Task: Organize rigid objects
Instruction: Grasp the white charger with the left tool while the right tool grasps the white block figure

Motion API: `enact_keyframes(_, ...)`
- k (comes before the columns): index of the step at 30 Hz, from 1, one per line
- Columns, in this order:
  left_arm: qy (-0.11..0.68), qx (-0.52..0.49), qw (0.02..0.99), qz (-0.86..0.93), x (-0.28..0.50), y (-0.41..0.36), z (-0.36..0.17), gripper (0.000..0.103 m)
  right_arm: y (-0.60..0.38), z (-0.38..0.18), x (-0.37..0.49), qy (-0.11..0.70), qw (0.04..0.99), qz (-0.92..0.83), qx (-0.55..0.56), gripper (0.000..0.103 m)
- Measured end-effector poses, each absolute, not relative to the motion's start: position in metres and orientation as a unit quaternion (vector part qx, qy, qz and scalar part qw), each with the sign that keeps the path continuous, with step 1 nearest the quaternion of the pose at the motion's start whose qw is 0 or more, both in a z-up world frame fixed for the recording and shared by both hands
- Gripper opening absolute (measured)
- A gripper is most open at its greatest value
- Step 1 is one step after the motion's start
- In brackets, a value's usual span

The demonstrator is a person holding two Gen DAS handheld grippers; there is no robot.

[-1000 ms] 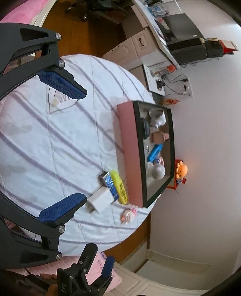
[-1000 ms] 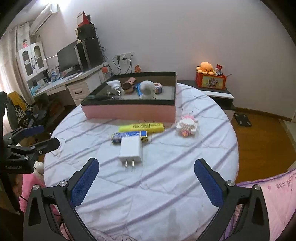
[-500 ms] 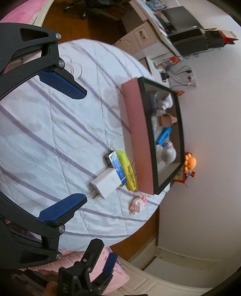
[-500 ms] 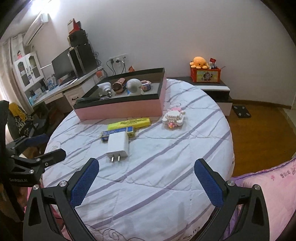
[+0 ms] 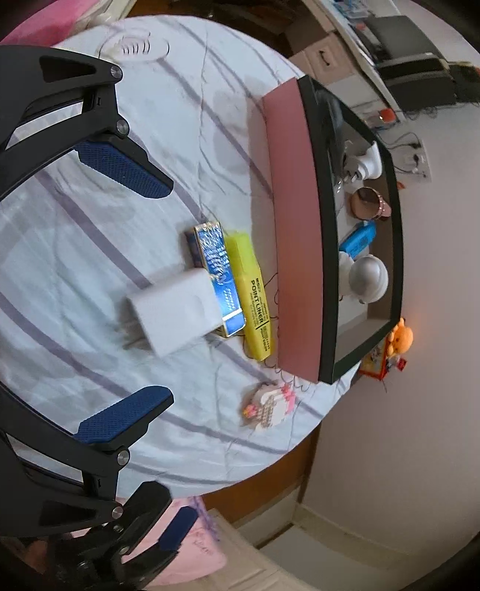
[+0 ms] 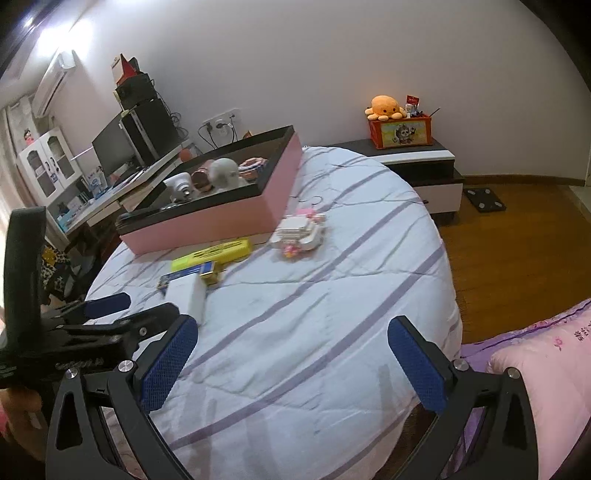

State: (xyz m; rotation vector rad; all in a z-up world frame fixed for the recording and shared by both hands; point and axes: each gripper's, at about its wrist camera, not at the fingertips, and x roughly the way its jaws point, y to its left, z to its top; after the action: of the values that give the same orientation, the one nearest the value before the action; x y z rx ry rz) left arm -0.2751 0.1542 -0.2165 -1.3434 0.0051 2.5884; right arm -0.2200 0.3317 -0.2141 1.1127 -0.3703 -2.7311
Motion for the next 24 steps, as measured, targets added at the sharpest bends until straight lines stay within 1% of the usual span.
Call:
enact_keyframes(4,0.000,-0.460,0.095,0.883,-0.283,0.162,-0.227,0.100,0.340,-0.220,-0.231,-0.127,0.092,-0.912,0.379,0.103)
enact_keyframes(5,-0.004,-0.458,0.091,0.884,-0.284,0.163,-0.228,0.094,0.341,-0.221,-0.234,-0.127,0.094,-0.911,0.380,0.103)
enact_keyframes(6,-0.003,-0.457,0.089,0.885,-0.285,0.163,-0.229,0.082,0.341,-0.222,-0.236,-0.126,0.098,-0.910,0.382,0.103)
enact_keyframes(8,0.004,-0.460,0.089,0.883,-0.287,0.164,-0.232,0.072,0.339,-0.223,-0.241,-0.122,0.105,-0.909,0.383,0.103)
enact_keyframes(9,0.001,-0.457,0.098,0.884,-0.287,0.164,-0.232,0.061,0.338,-0.224,-0.244,-0.119,0.106,-0.909,0.384,0.103)
enact_keyframes(11,0.006,-0.457,0.108,0.883,-0.284,0.163,-0.231,0.050,0.337,-0.225,-0.248,-0.118,0.110,-0.909,0.384,0.103)
enact_keyframes(17,0.033,-0.447,0.087,0.889,-0.273,0.151,-0.226,0.041,0.327,-0.229,-0.261,-0.115,0.117,-0.906,0.391,0.103)
enact_keyframes(24,0.051,-0.446,0.066,0.891,-0.261,0.125,-0.225,0.041,0.318,-0.231,-0.262,-0.112,0.127,-0.903,0.394,0.103)
